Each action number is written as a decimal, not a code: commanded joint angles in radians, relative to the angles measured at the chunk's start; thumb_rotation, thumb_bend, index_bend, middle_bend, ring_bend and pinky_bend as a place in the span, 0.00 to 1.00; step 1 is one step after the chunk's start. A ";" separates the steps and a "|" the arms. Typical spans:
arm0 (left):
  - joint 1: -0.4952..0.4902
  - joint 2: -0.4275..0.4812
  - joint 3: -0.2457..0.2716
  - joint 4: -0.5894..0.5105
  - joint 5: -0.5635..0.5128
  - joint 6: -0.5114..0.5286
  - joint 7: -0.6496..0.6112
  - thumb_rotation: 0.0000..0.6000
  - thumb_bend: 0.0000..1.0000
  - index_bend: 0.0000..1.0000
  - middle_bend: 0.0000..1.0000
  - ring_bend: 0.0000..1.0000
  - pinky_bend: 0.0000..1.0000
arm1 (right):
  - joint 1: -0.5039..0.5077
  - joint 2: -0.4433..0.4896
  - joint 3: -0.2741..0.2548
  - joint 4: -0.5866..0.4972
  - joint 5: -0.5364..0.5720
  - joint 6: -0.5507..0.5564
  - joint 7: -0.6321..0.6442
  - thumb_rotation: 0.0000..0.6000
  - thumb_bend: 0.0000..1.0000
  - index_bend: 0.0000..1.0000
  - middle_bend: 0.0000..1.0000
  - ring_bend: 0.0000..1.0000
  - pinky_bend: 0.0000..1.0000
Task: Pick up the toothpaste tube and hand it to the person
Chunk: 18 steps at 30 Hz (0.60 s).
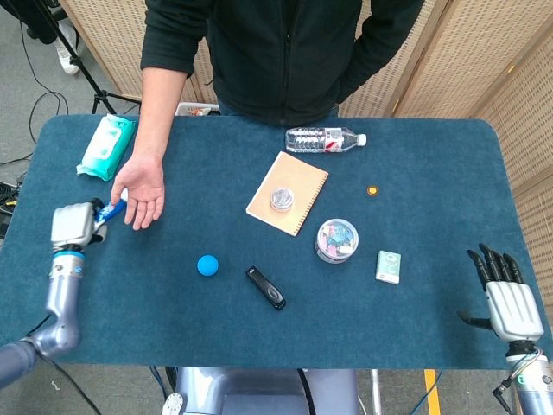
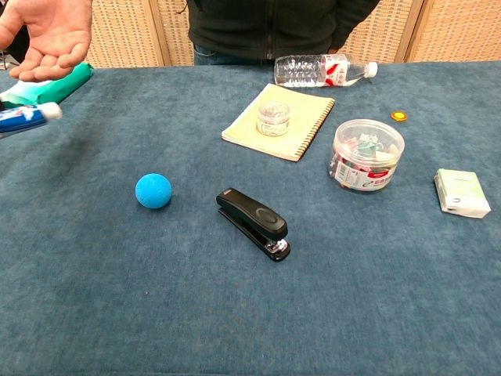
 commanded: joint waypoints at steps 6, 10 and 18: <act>0.116 0.148 0.039 -0.087 0.145 0.079 -0.181 1.00 0.57 0.74 0.57 0.48 0.59 | 0.009 -0.014 -0.007 -0.003 -0.002 -0.014 -0.029 1.00 0.00 0.06 0.00 0.00 0.00; 0.206 0.297 0.042 -0.235 0.396 0.285 -0.412 1.00 0.56 0.74 0.57 0.48 0.59 | 0.011 -0.018 -0.010 -0.006 -0.007 -0.017 -0.037 1.00 0.00 0.06 0.00 0.00 0.00; 0.249 0.430 0.090 -0.285 0.815 0.559 -0.693 1.00 0.56 0.75 0.58 0.48 0.59 | 0.010 -0.014 -0.008 -0.008 -0.004 -0.013 -0.026 1.00 0.00 0.06 0.00 0.00 0.00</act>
